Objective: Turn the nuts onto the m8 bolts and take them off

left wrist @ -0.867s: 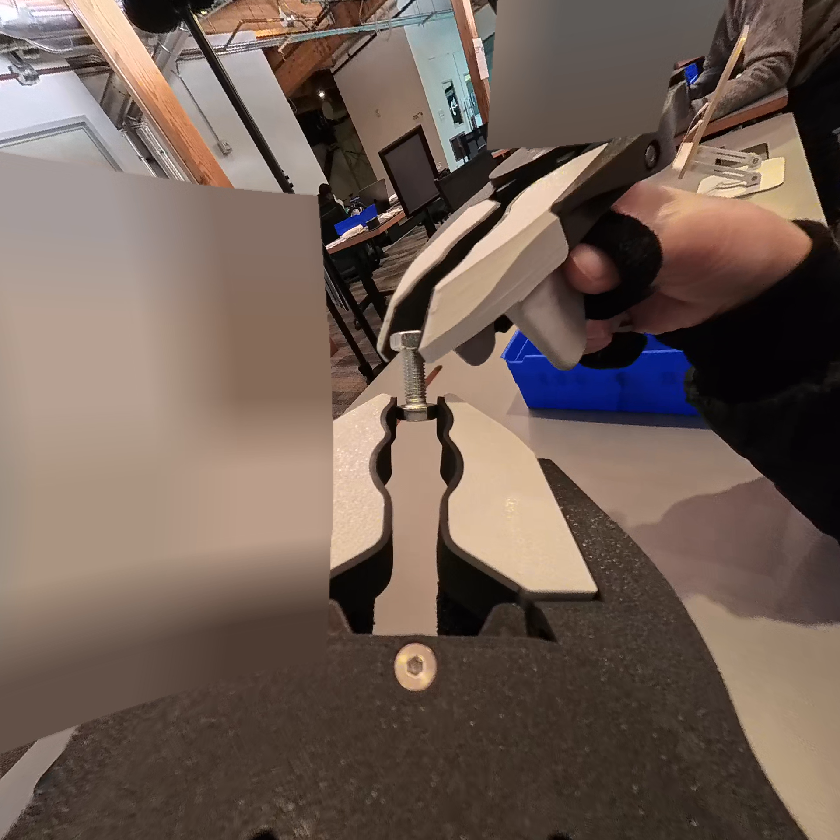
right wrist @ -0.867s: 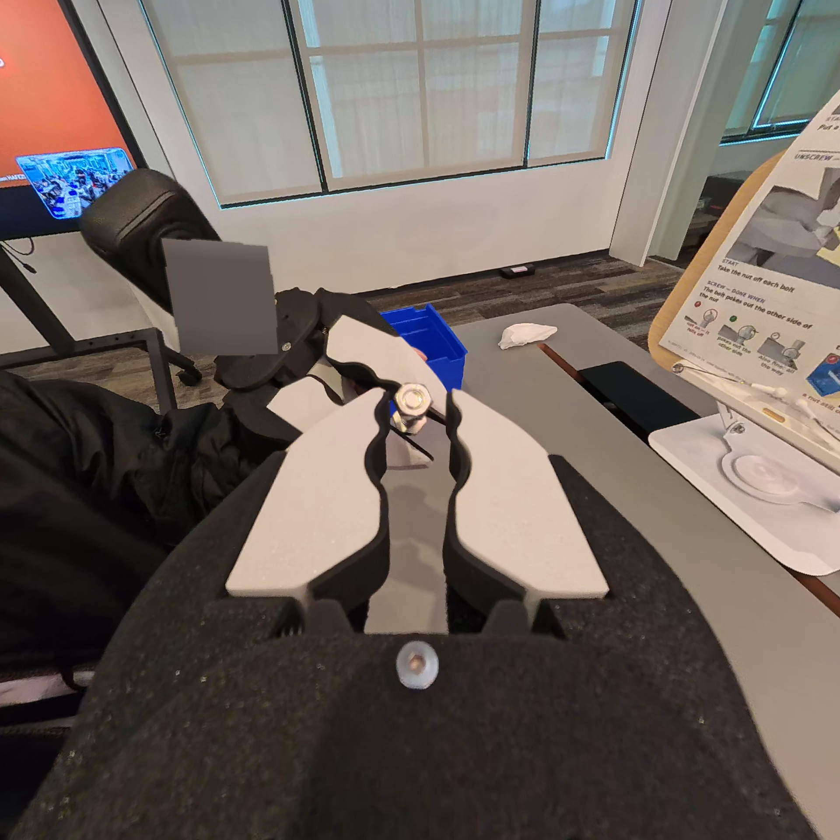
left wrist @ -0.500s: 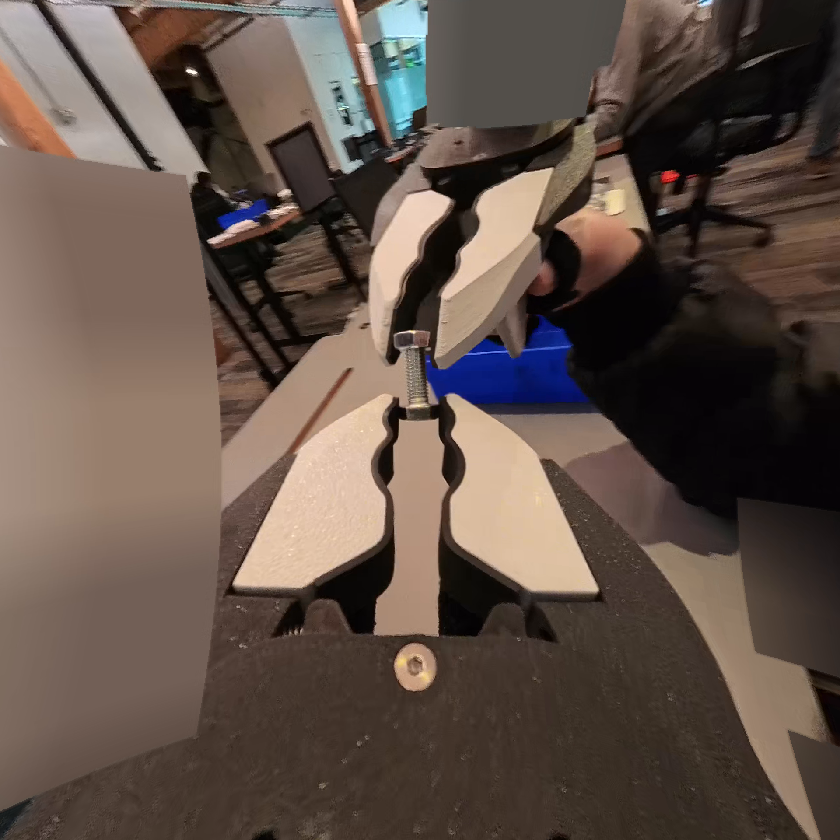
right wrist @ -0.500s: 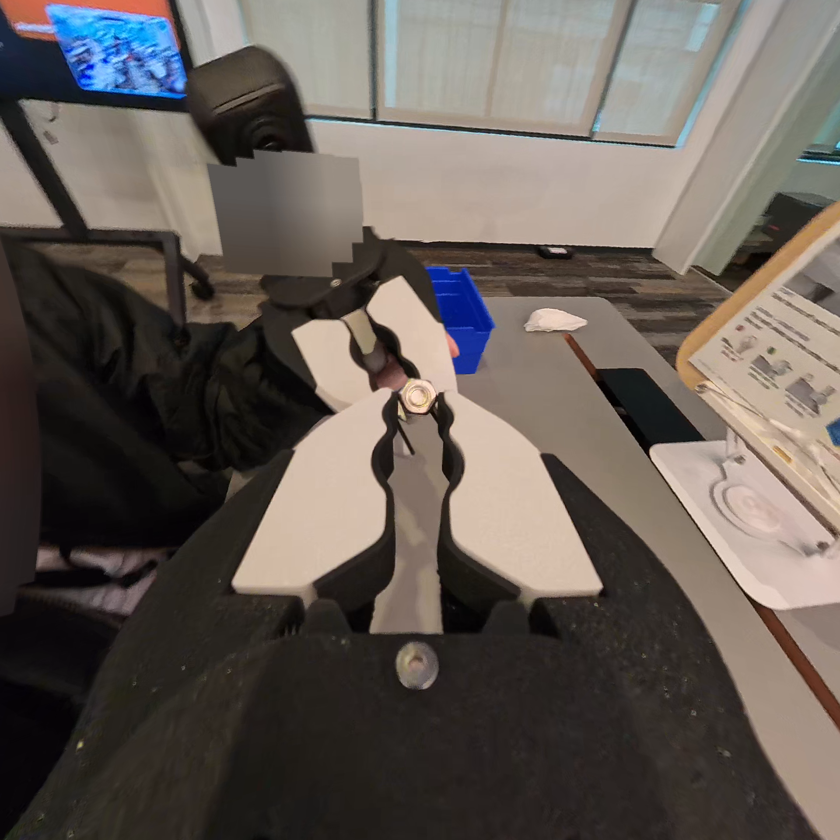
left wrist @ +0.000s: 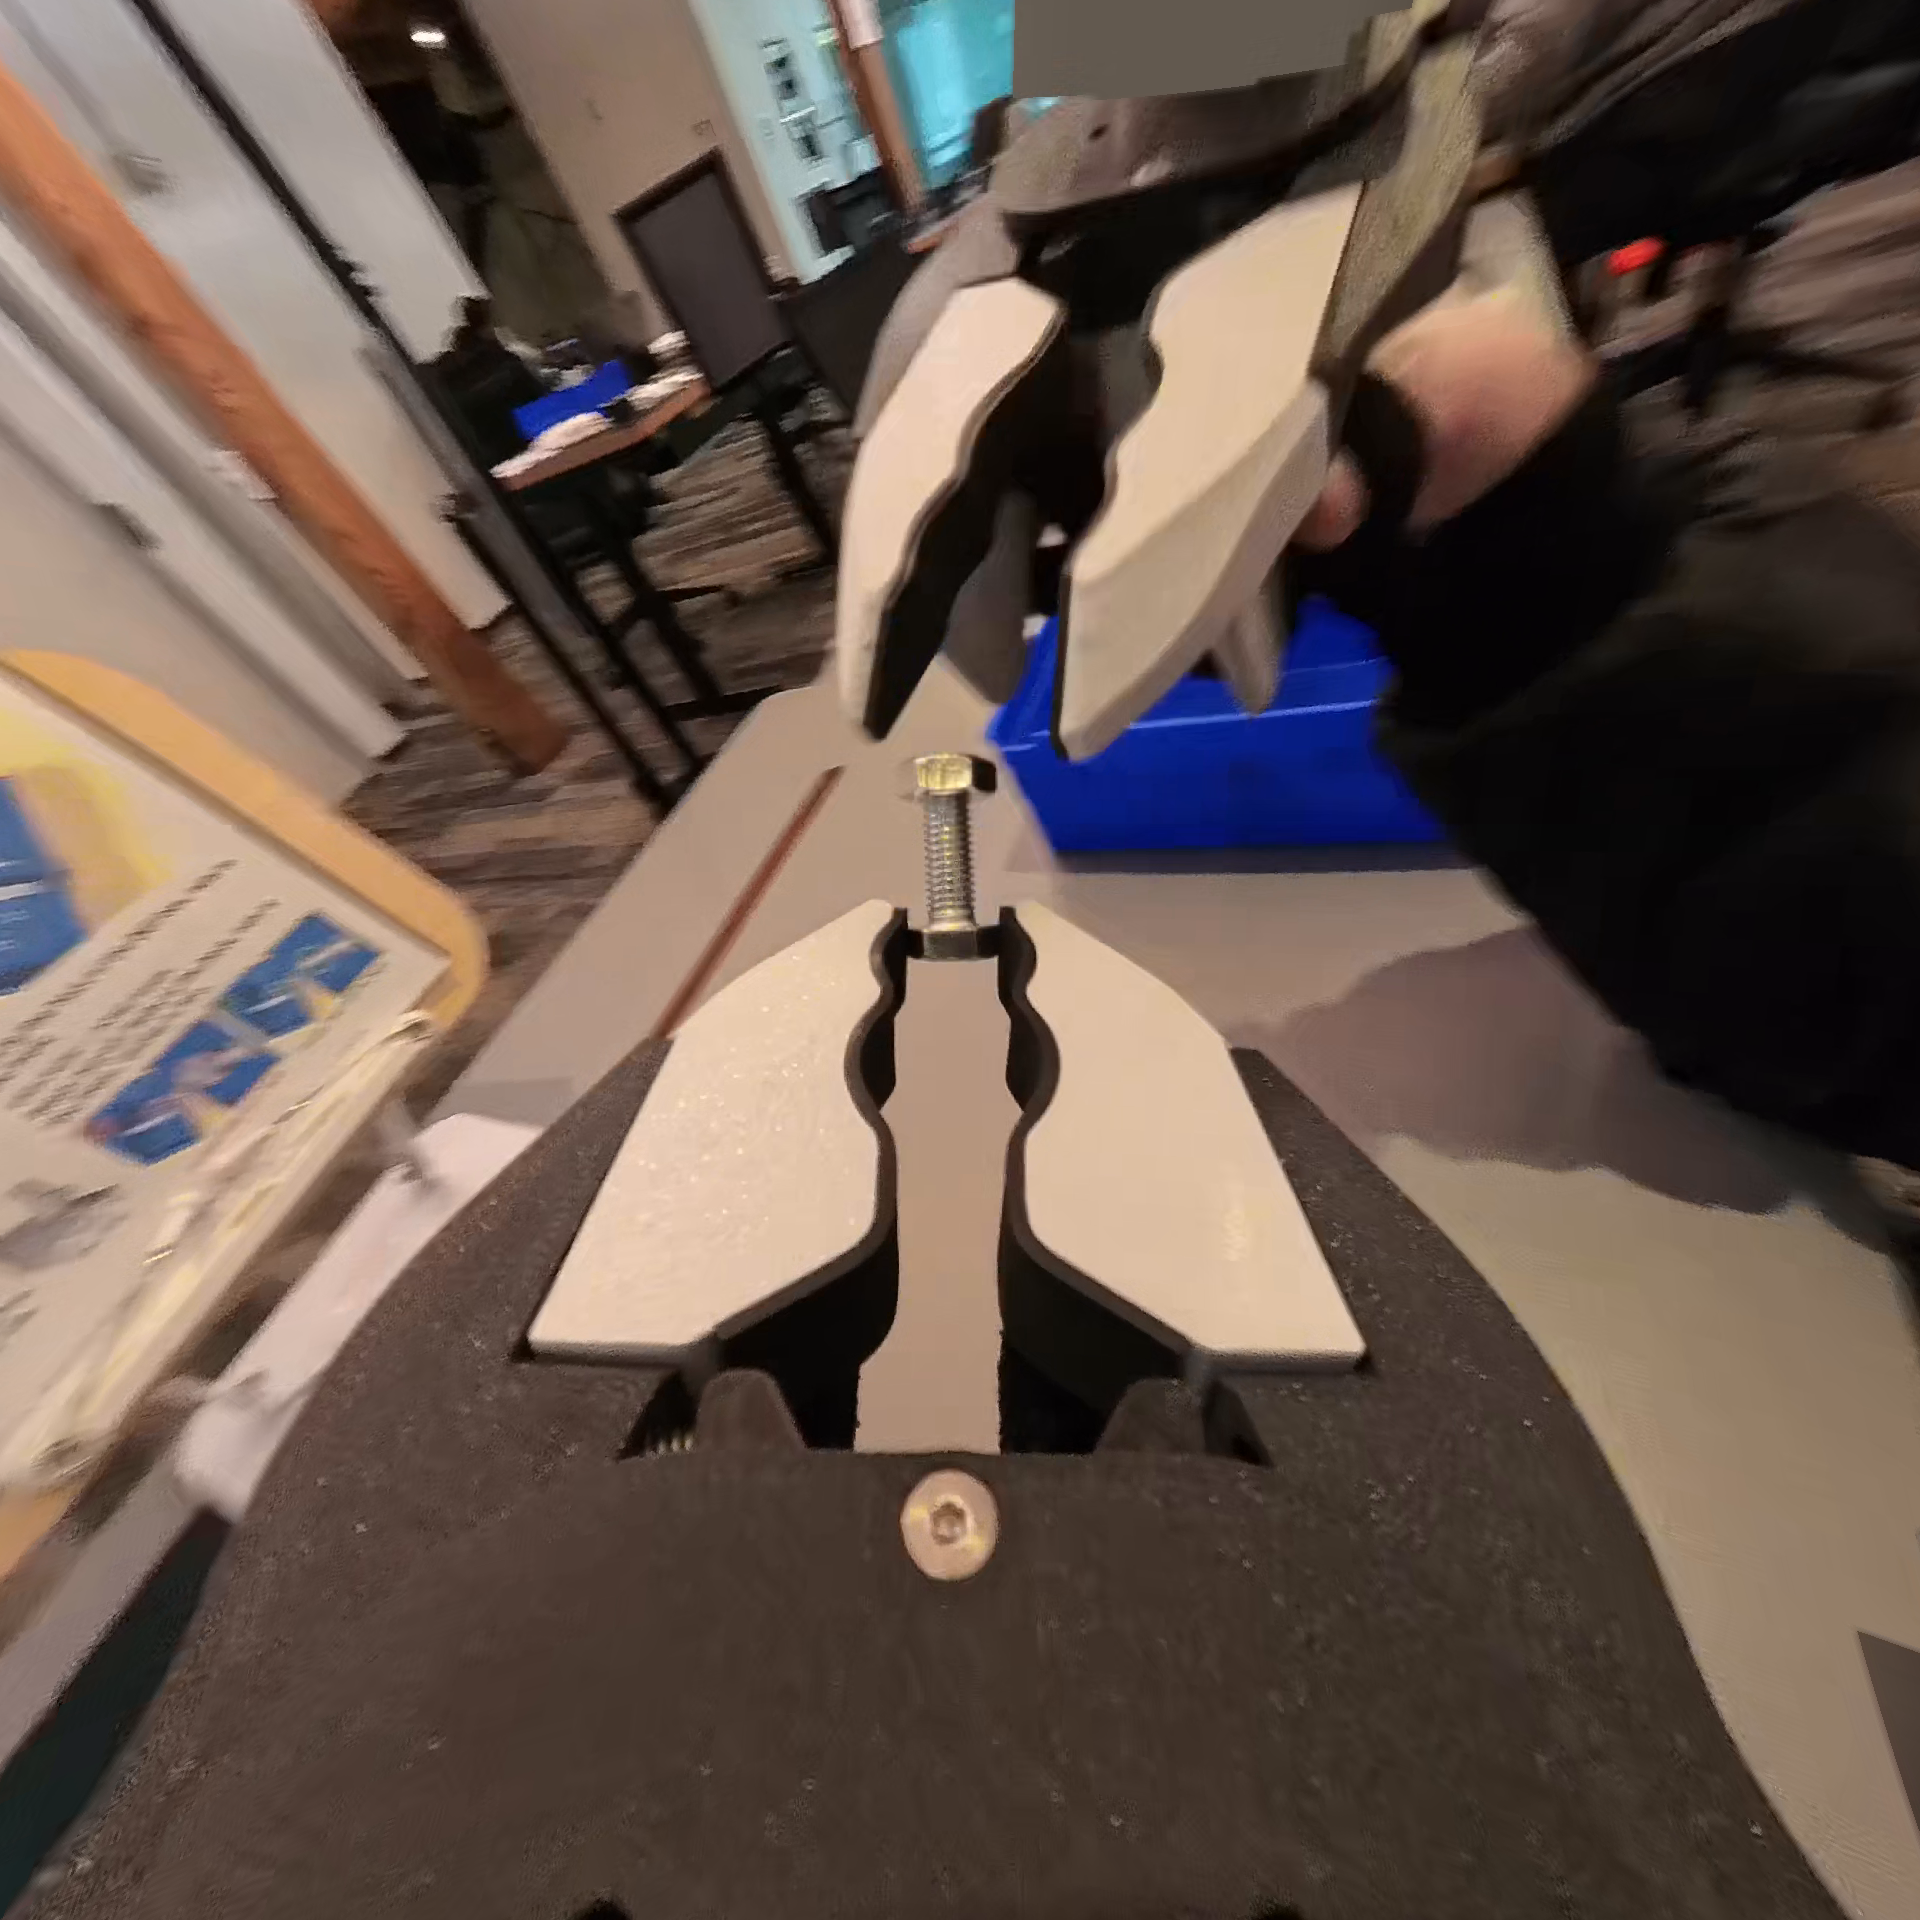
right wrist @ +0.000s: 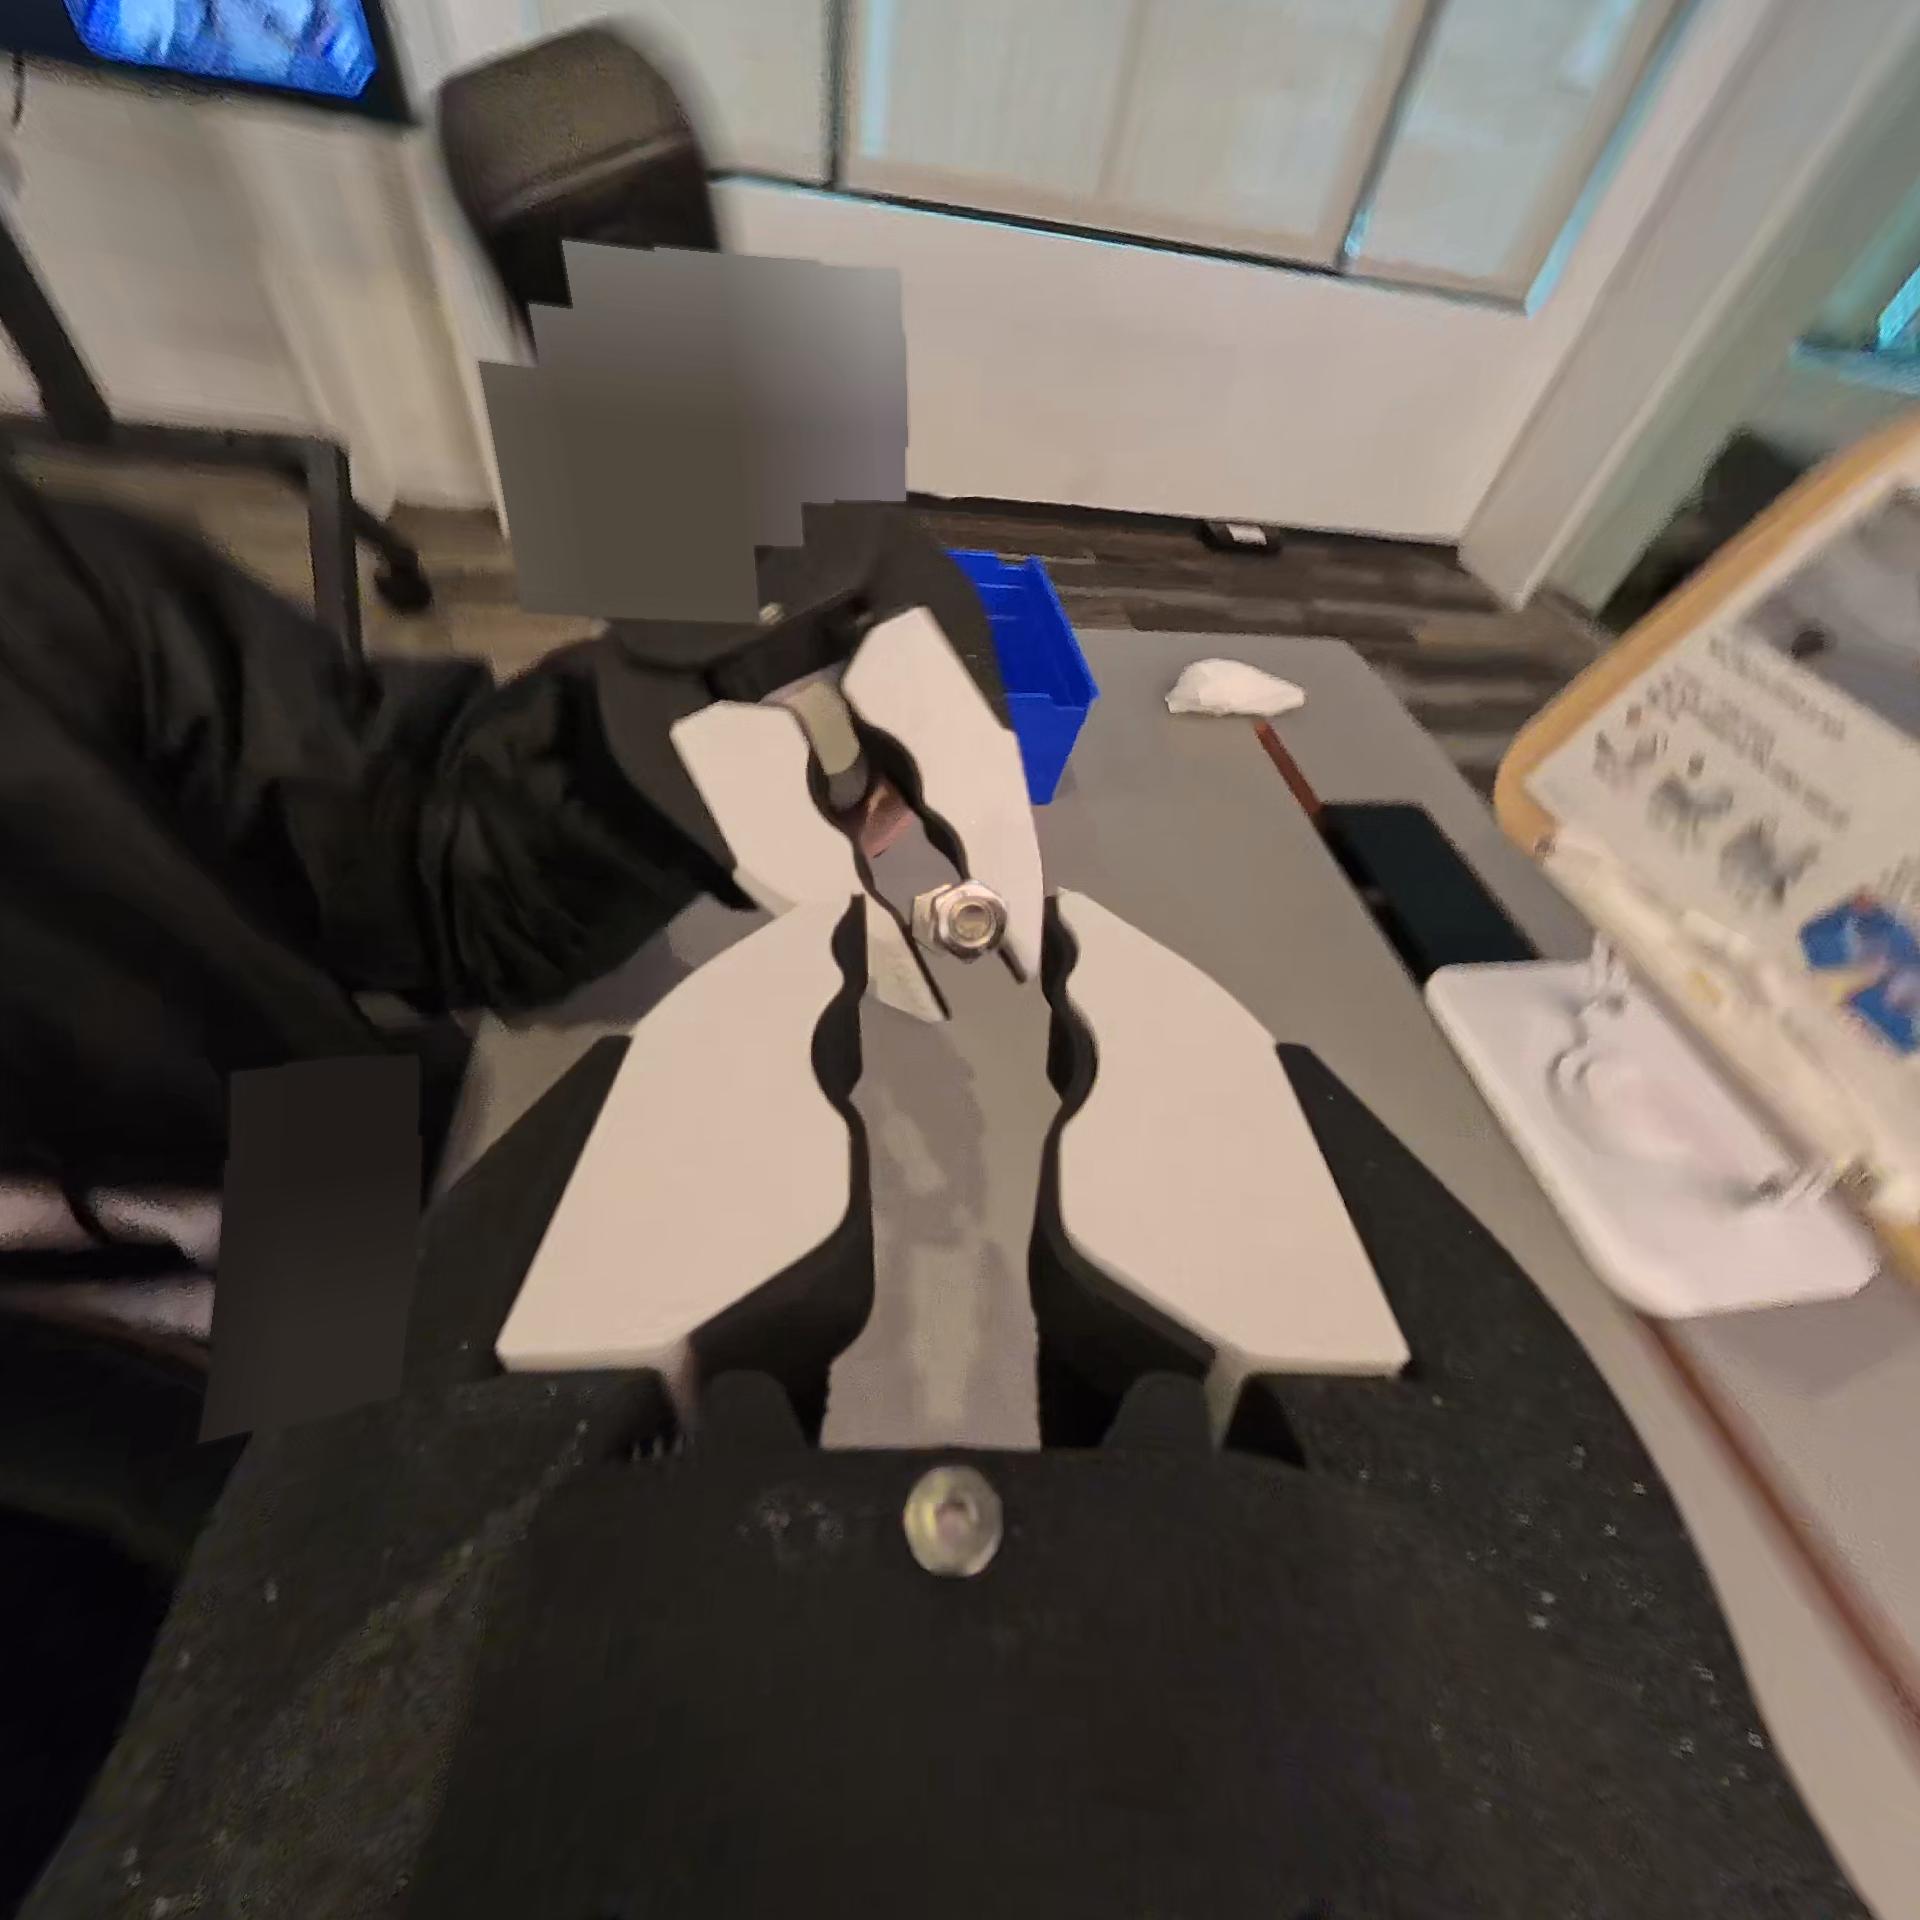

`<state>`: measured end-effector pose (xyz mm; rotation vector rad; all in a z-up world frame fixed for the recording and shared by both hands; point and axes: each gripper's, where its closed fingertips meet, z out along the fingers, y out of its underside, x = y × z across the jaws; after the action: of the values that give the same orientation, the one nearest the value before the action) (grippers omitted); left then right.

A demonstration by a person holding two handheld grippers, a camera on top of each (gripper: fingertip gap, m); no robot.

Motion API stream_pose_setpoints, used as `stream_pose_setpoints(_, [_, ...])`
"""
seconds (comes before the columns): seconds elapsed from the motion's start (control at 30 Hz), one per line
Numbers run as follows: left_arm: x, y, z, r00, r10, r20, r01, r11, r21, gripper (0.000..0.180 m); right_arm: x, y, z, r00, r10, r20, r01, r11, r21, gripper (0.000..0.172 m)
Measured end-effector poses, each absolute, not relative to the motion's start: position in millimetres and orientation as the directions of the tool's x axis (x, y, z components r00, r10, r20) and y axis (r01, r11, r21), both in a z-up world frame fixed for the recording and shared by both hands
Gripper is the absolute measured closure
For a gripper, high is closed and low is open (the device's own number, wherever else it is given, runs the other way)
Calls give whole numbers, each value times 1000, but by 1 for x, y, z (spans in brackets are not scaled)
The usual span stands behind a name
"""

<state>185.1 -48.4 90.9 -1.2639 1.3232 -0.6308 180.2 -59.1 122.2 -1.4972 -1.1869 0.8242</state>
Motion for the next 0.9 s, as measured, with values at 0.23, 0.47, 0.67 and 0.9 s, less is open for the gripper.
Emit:
stream_pose_setpoints(0.23, [180,-17,83,369,-783,-500,-423,338,-841,164,183,-27,112,341,862,-374,60,-417,-907,150])
stream_pose_setpoints(0.47, [179,-10,79,385,-743,-547,-472,351,-809,164,177,-24,103,328,846,-419,79,-467,-881,148])
stream_pose_setpoints(0.67, [183,-18,76,340,-787,-514,-454,341,-823,164,176,-30,97,332,888,-318,178,-390,-904,157])
stream_pose_setpoints(0.9, [189,-59,67,93,-948,-304,-380,248,-891,164,180,-64,89,99,993,70,376,28,-926,157])
